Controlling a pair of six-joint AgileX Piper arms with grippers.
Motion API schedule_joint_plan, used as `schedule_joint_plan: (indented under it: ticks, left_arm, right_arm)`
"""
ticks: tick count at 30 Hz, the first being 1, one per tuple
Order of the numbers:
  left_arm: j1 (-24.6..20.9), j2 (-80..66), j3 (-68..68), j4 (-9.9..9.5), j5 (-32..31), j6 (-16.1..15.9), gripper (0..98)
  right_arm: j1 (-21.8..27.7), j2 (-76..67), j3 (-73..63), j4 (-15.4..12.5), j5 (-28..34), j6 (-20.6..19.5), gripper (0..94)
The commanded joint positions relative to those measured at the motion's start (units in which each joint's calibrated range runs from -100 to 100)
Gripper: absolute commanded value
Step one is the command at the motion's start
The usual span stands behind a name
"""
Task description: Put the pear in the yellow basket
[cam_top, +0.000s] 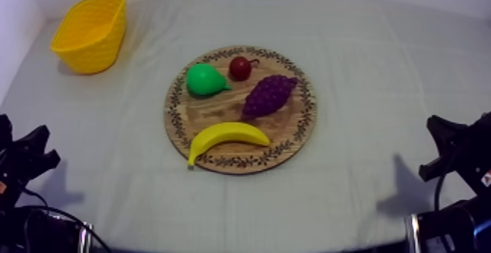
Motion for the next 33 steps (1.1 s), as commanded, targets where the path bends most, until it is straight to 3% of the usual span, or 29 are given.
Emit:
schedule_joint_plan:
  ticks: [1,6,11,18,26,33]
  left_arm:
    - [0.5,0.0,0.0,0.00,0.0,-0.4,0.0]
    - [3.0,-0.1,0.0,0.08,0.0,-2.3,0.0]
    - [5.9,-0.2,-0.1,0.24,-0.1,-1.8,0.0]
    - [8.6,2.8,-0.4,1.73,-1.7,-3.1,0.0]
    - [12.2,14.1,-3.9,2.08,-5.4,-0.6,0.0]
    - [14.6,27.4,-12.9,2.65,-3.9,0.0,0.0]
  right_arm:
    - [0.0,0.0,0.0,0.0,0.0,0.0,0.4]
    - [0.0,0.0,0.0,0.0,0.0,0.0,0.4]
    - [0.0,0.0,0.0,0.0,0.0,0.0,0.4]
    - [0.0,0.0,0.0,0.0,0.0,0.0,0.4]
    - [0.0,0.0,0.0,0.0,0.0,0.0,0.4]
    - [0.0,0.0,0.0,0.0,0.0,0.0,0.4]
